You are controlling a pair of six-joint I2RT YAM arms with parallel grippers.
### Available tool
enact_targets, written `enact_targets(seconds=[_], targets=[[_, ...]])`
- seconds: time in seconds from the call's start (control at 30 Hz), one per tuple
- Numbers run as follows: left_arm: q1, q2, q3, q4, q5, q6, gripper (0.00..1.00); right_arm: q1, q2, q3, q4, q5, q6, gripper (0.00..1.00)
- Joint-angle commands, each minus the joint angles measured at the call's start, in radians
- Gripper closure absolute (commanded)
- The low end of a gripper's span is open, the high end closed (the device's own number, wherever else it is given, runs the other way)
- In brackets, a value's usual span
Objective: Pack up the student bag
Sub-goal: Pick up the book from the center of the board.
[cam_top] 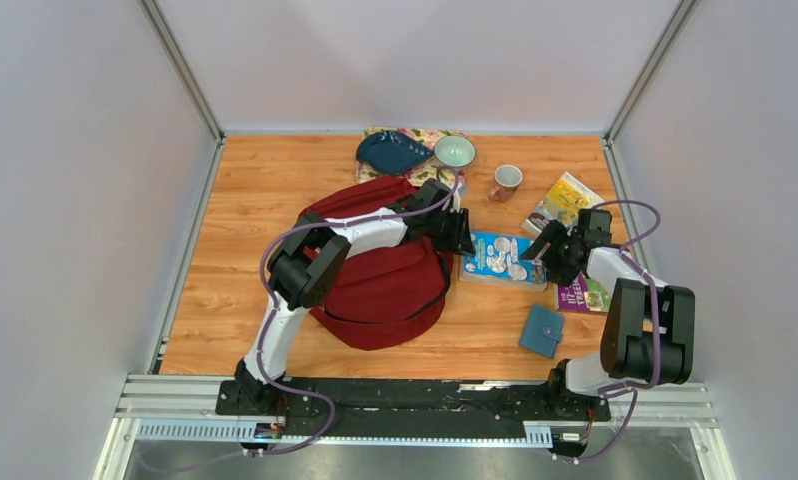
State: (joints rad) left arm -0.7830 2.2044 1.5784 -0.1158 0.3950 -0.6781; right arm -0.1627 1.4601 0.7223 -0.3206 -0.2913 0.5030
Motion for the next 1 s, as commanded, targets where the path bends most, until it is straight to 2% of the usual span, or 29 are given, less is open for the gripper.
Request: enact_targets(seconds=[0.0, 0.13, 0.23, 0.27, 0.33, 0.37, 0.57, 0.73, 0.97], targets=[[-0.059, -0.064, 0.008, 0.11, 0.146, -0.028, 0.56, 0.032, 0.039, -0.024, 0.054, -0.204, 0.052, 0.25], [-0.059, -0.061, 0.008, 0.162, 0.166, -0.047, 0.52, 0.032, 0.04, -0.029, 0.066, -0.224, 0.06, 0.25], [-0.059, -0.057, 0.008, 0.186, 0.18, -0.061, 0.67, 0.032, 0.037, -0.032, 0.069, -0.23, 0.063, 0.25], [-0.059, -0.057, 0.008, 0.188, 0.182, -0.063, 0.77, 0.031, 0.039, -0.032, 0.068, -0.232, 0.063, 0.25], [-0.061, -0.057, 0.008, 0.195, 0.188, -0.064, 0.89, 0.032, 0.039, -0.034, 0.071, -0.236, 0.063, 0.25], [-0.059, -0.058, 0.008, 0.197, 0.192, -0.064, 1.0, 0.032, 0.037, -0.034, 0.071, -0.243, 0.062, 0.25], [-0.061, -0.135, -0.026, 0.193, 0.165, 0.008, 1.0, 0.032, 0.005, -0.017, 0.032, -0.227, 0.057, 0.24], [-0.062, -0.245, -0.043, 0.13, 0.108, 0.144, 1.0, 0.029, -0.144, -0.011, -0.026, -0.169, 0.065, 0.18], [-0.061, -0.42, -0.129, 0.145, 0.079, 0.184, 1.0, 0.003, -0.377, -0.037, -0.075, -0.108, 0.06, 0.13]])
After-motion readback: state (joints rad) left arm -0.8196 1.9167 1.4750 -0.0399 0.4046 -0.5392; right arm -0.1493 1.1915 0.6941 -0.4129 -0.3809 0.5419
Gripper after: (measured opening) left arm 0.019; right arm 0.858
